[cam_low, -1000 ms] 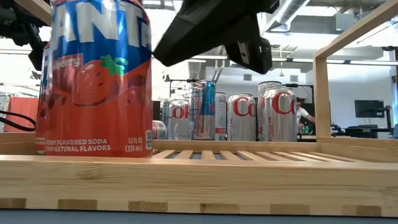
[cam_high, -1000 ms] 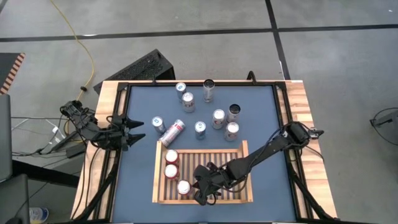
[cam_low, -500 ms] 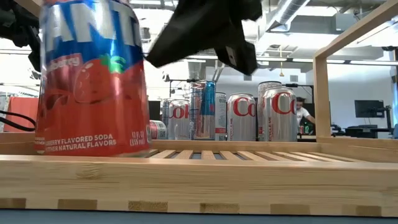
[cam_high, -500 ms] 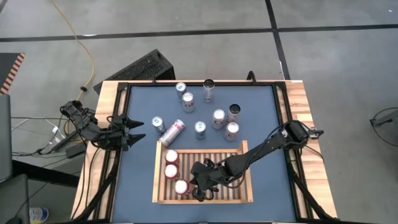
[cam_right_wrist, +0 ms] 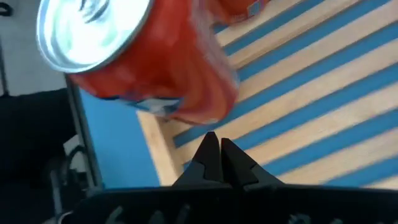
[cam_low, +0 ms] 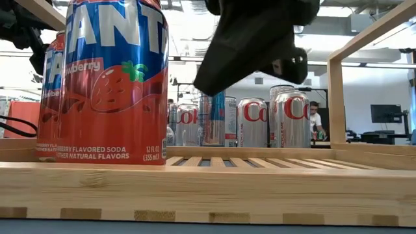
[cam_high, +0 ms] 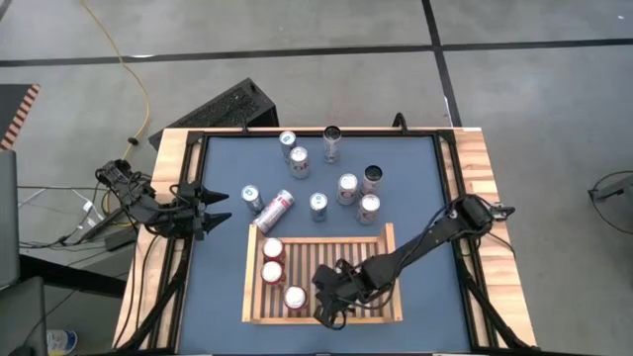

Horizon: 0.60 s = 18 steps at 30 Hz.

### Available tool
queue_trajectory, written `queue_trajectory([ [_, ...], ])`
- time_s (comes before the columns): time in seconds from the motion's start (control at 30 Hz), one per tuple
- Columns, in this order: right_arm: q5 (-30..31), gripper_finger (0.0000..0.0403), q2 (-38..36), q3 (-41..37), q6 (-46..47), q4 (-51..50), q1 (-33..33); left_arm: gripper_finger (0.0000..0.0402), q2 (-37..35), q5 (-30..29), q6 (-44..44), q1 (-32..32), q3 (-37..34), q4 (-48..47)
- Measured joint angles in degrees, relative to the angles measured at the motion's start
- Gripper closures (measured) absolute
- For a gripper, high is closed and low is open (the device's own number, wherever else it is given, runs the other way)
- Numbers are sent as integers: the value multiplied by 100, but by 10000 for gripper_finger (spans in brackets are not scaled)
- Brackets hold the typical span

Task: Place canned beverage on shelf
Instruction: Put the red soda can on the shelf aligned with the other red soda can

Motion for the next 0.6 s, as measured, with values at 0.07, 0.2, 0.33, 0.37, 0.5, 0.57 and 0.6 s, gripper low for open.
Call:
queue_trajectory([
  [0.07, -9, 403, 115, -6, -4, 110, 26, 53, 0, 0, 2, 0, 0, 0],
  [0.2, -239, 403, 336, -6, -178, 624, -50, 53, -2, 0, -7, 0, 0, 4],
  [0.33, -471, 403, 473, -3, -222, 748, -124, 53, -2, 0, -73, 0, -2, 2],
  [0.37, -475, 403, 478, -13, -260, 719, -134, 53, -2, 0, -86, 0, -2, 2],
  [0.5, -471, 403, 460, -4, -331, 792, -151, 53, -2, -2, -96, 2, -2, -2],
  [0.57, -475, 403, 465, -4, -403, 862, -170, 53, -2, -2, -96, 0, -2, -2],
  [0.6, -494, 403, 465, -4, -405, 881, -186, 53, -2, -2, -96, 1, -2, -1],
])
